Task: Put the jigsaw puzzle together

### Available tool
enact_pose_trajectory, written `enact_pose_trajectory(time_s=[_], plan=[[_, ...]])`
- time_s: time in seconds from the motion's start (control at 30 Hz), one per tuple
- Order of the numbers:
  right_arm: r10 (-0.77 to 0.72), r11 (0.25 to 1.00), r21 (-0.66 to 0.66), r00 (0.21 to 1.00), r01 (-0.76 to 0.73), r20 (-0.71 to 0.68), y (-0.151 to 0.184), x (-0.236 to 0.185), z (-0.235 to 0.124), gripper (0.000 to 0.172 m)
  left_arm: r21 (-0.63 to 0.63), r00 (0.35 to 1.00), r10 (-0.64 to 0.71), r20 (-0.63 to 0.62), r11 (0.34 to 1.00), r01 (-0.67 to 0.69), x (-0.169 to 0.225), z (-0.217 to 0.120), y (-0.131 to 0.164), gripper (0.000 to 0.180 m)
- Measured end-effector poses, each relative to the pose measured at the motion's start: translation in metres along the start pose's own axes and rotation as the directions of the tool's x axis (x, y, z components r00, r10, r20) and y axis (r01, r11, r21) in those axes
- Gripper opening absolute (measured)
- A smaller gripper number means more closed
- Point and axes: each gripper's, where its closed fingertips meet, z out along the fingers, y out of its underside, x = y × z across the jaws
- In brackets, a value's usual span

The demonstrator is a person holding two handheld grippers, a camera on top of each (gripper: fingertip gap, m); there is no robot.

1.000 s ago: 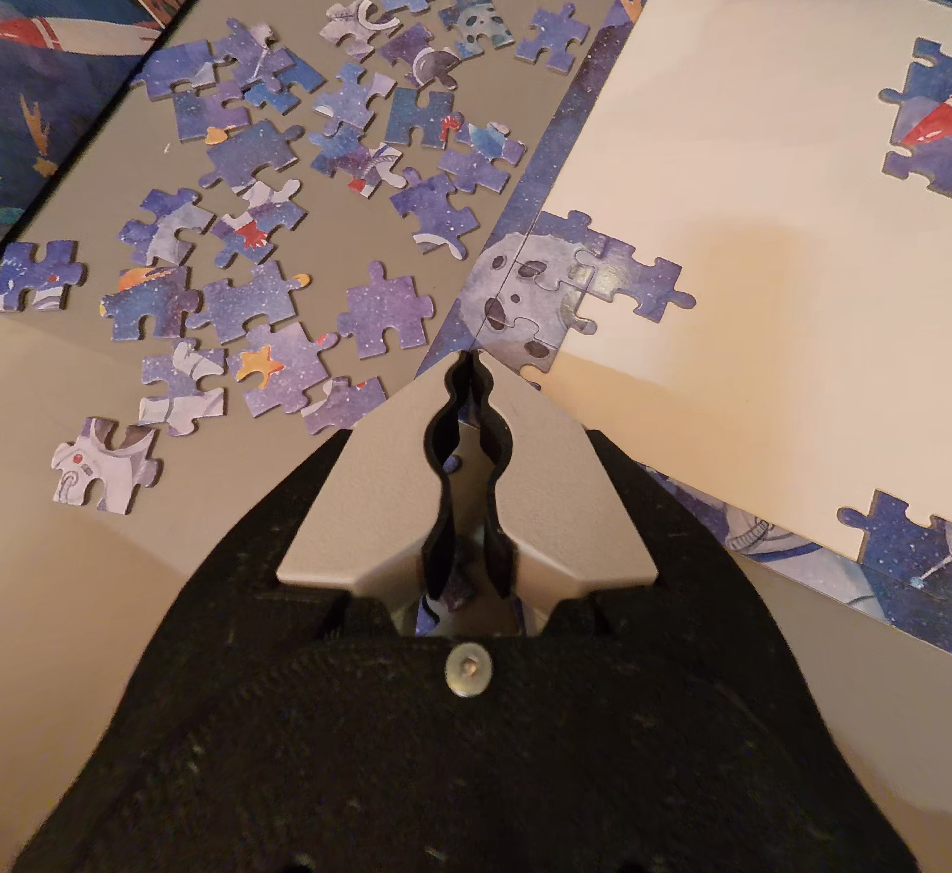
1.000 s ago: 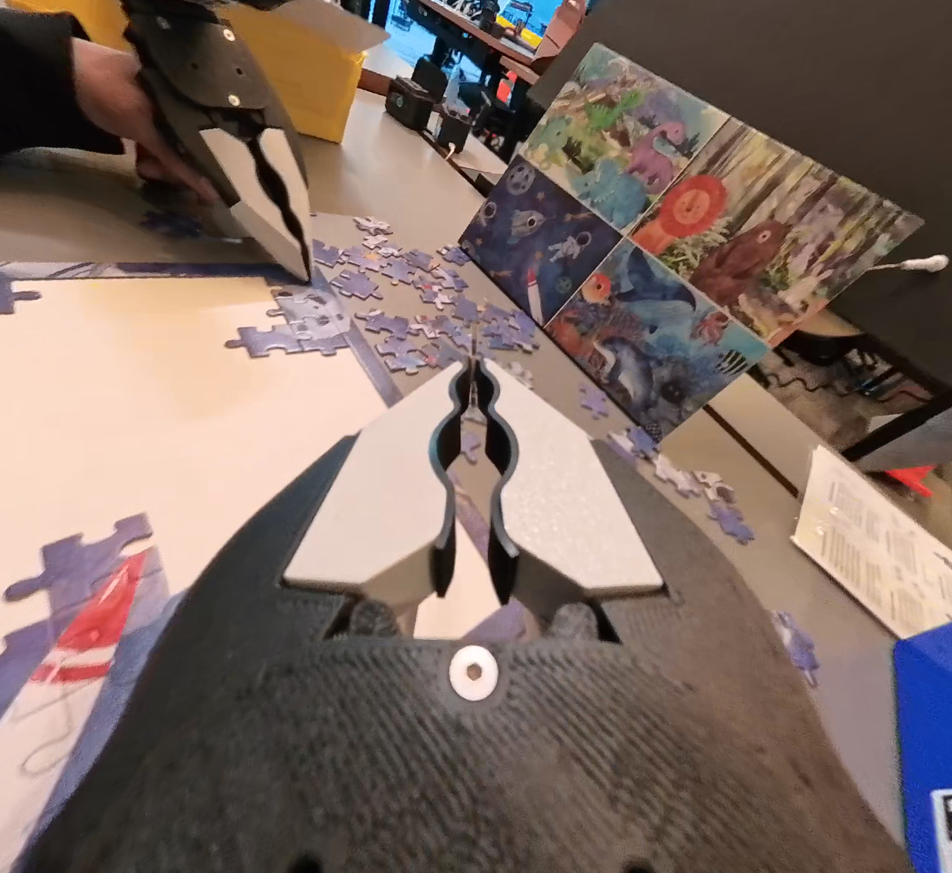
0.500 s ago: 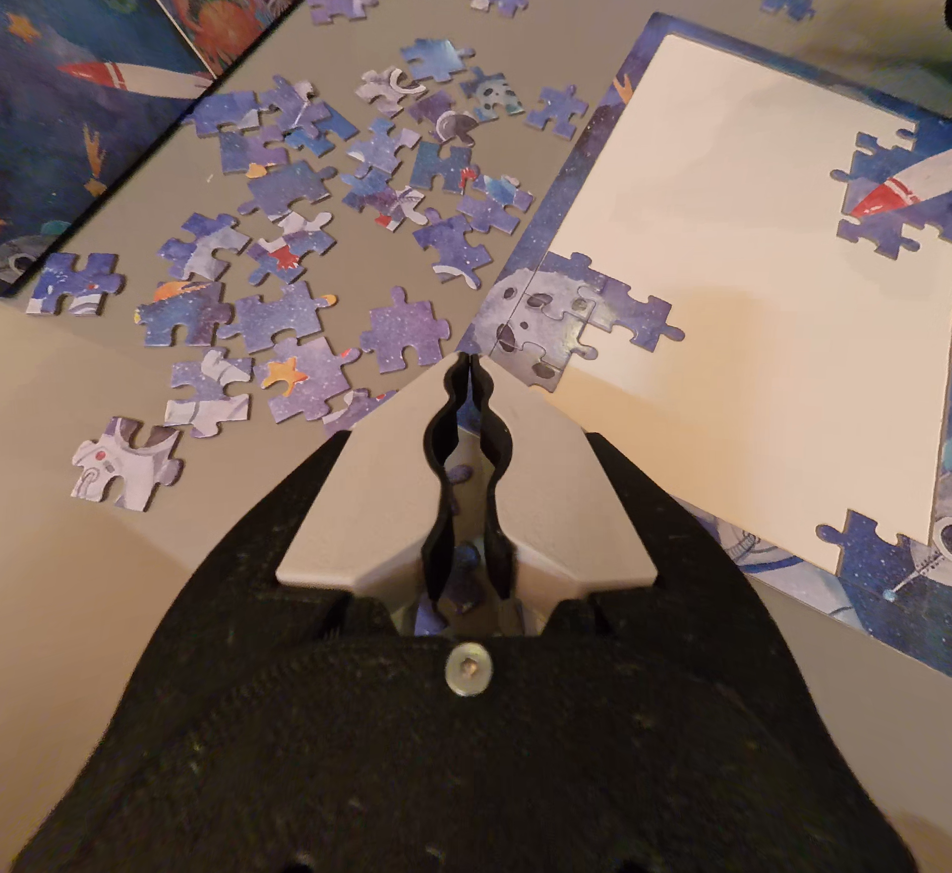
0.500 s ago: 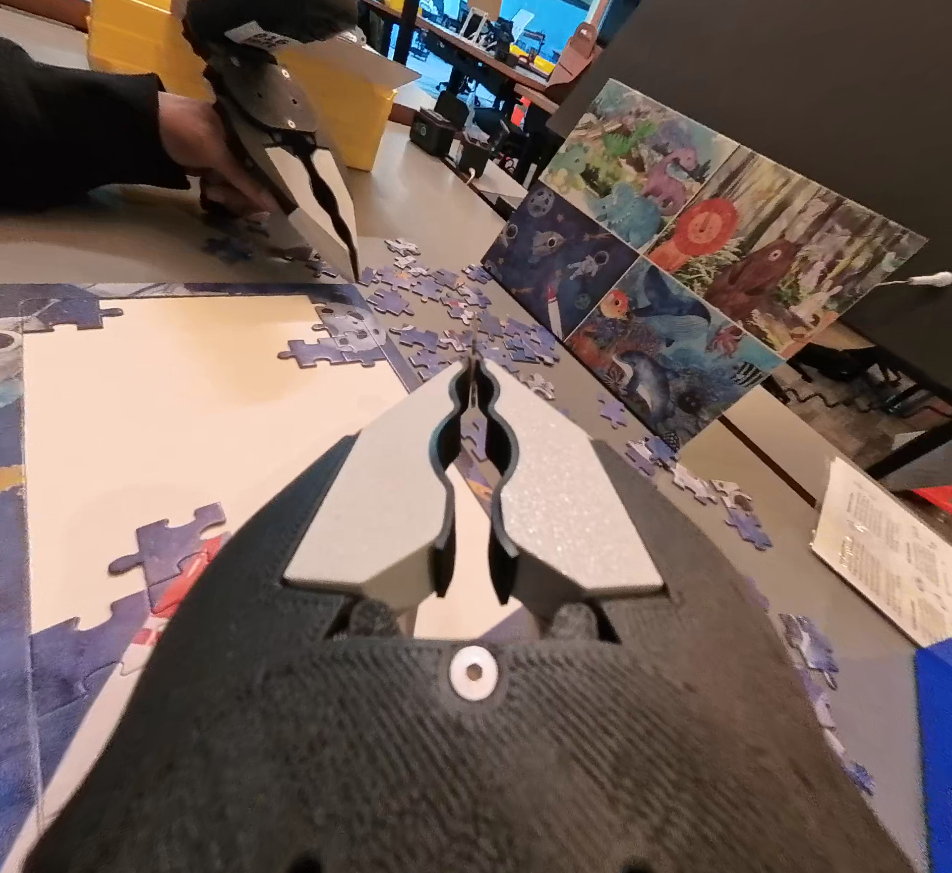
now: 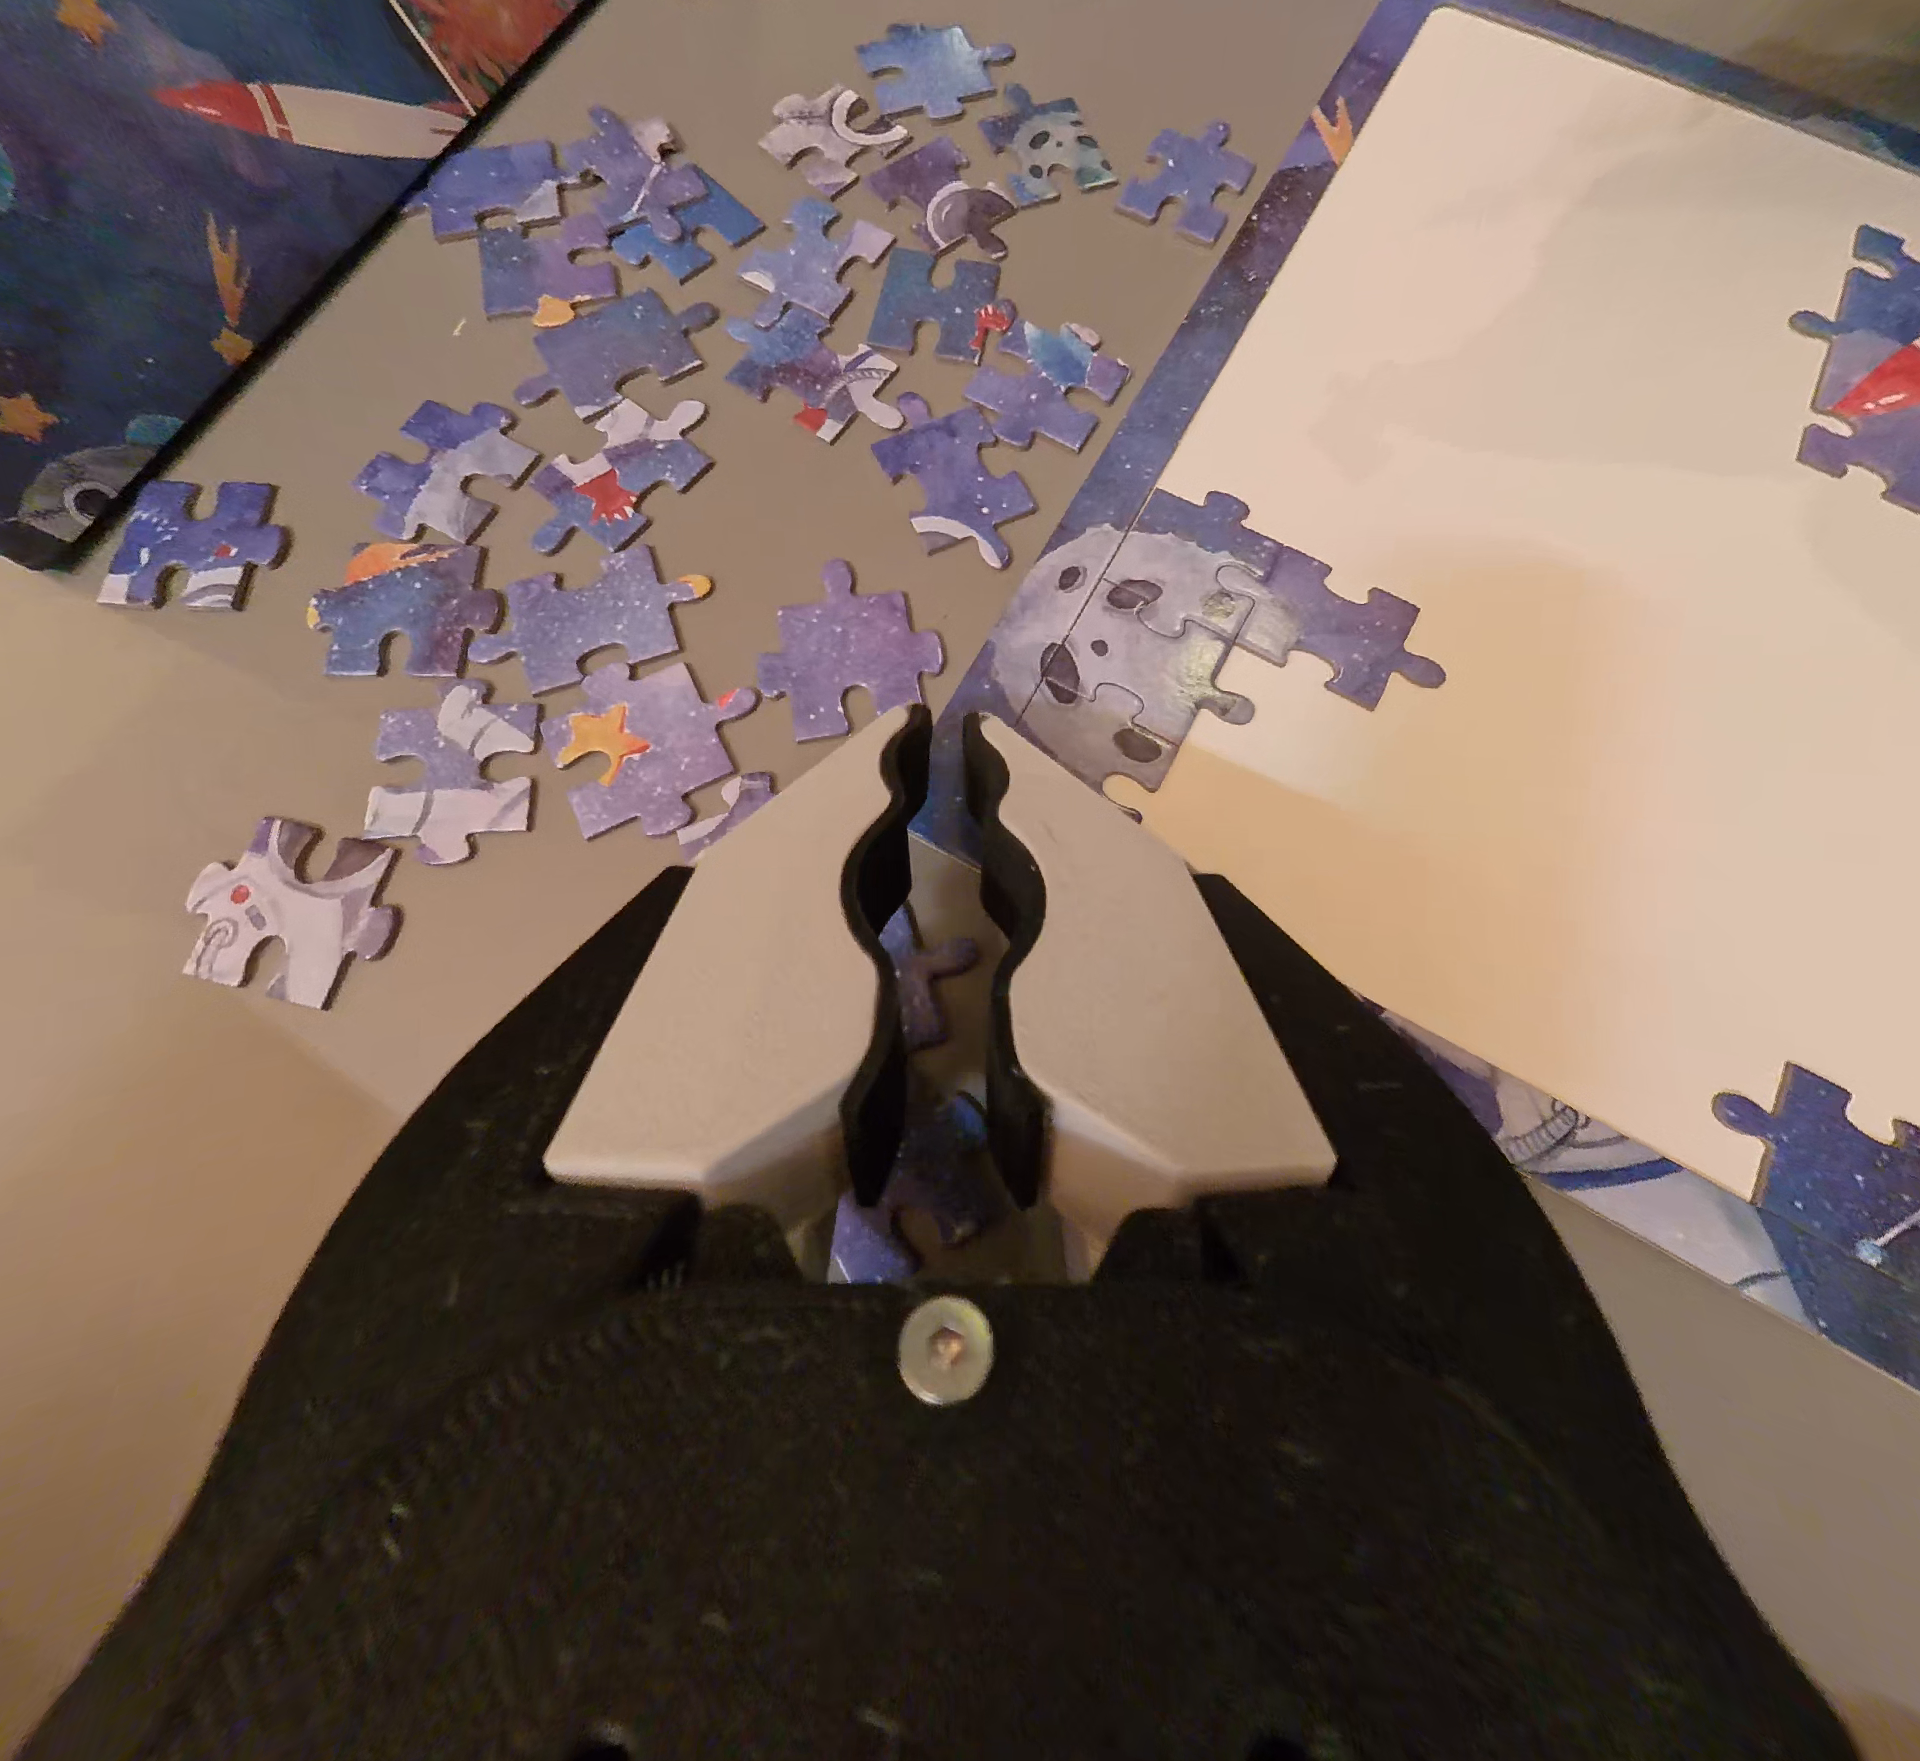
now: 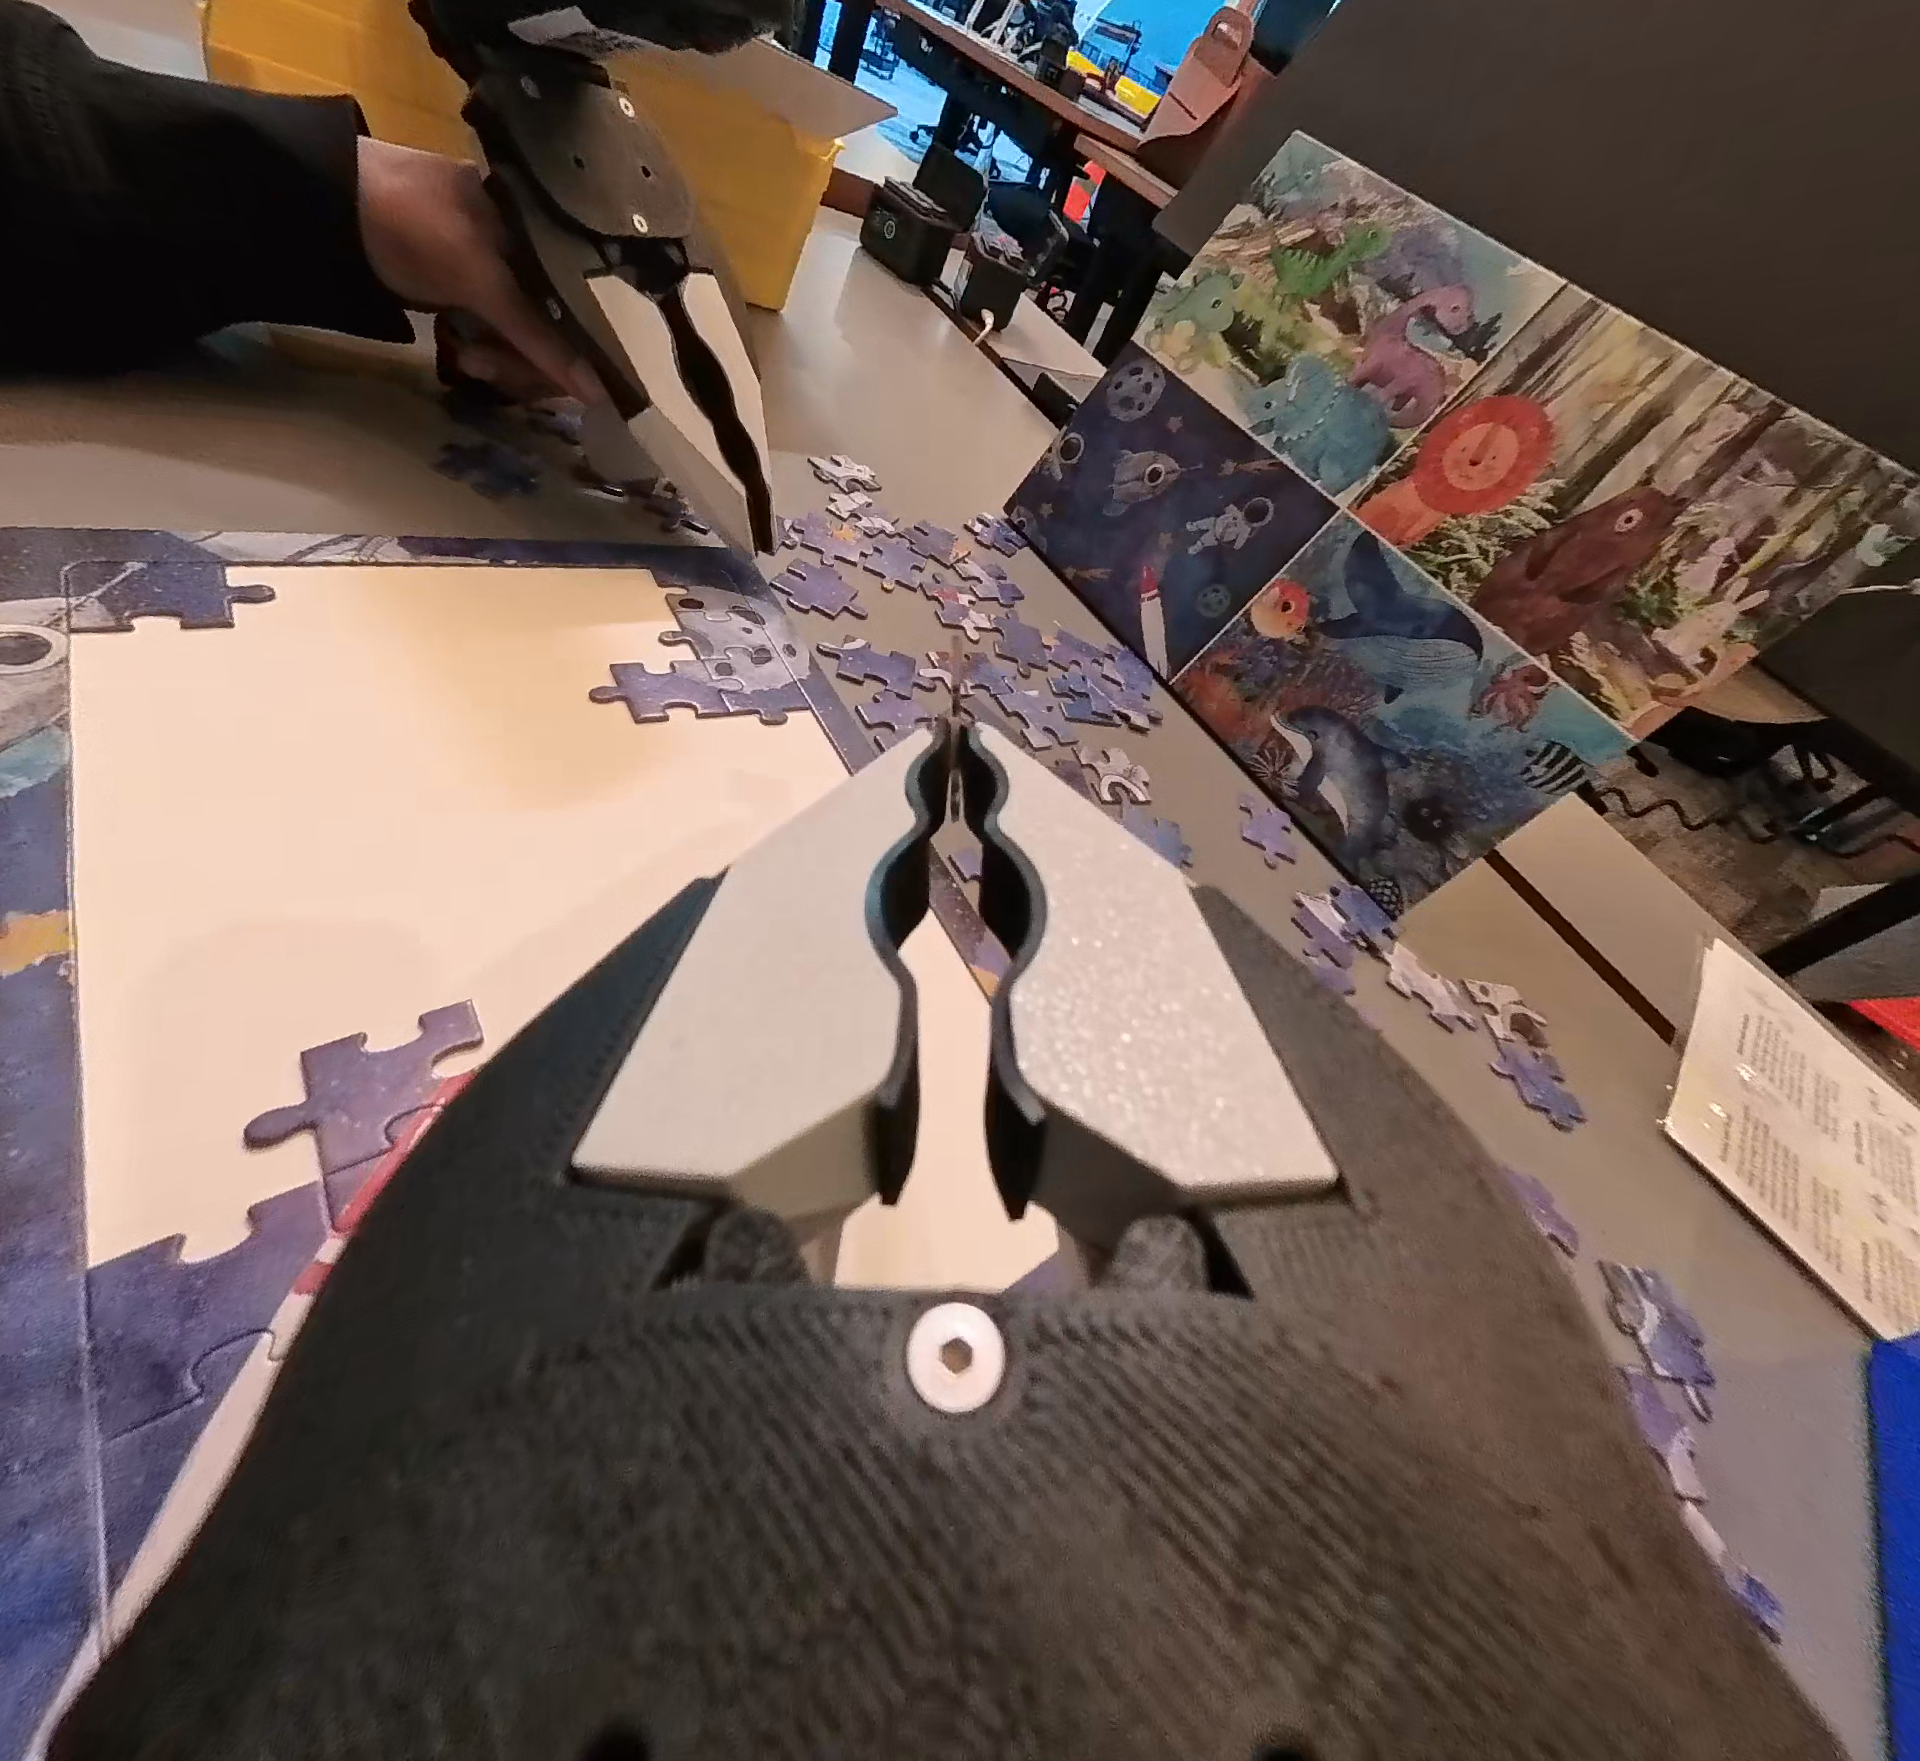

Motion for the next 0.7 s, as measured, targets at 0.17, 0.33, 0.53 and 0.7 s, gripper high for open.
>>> enact_pose_trajectory(time_s=[0.17, 0.33, 0.53, 0.7], plan=[[-0.007, 1.0, -0.007, 1.0, 0.007, 0.004, 0.001, -0.002, 0.001, 0.0, 0.009, 1.0, -0.013, 0.002, 1.0, 0.013, -0.002, -0.001, -0.001, 0.006], [-0.018, 1.0, -0.015, 1.0, 0.018, 0.012, 0.002, -0.004, 0.002, 0.0, 0.003, 1.0, -0.014, 0.005, 1.0, 0.014, -0.002, 0.0, 0.0, 0.007], [-0.026, 1.0, -0.015, 0.999, 0.026, 0.023, 0.002, -0.007, 0.003, 0.0, 0.006, 1.0, -0.018, 0.006, 1.0, 0.018, -0.003, -0.001, -0.001, 0.008], [-0.064, 0.998, -0.011, 0.996, 0.065, 0.068, 0.001, -0.019, 0.004, 0.0, 0.005, 1.0, -0.019, 0.007, 1.0, 0.019, -0.003, -0.001, -0.001, 0.008]])
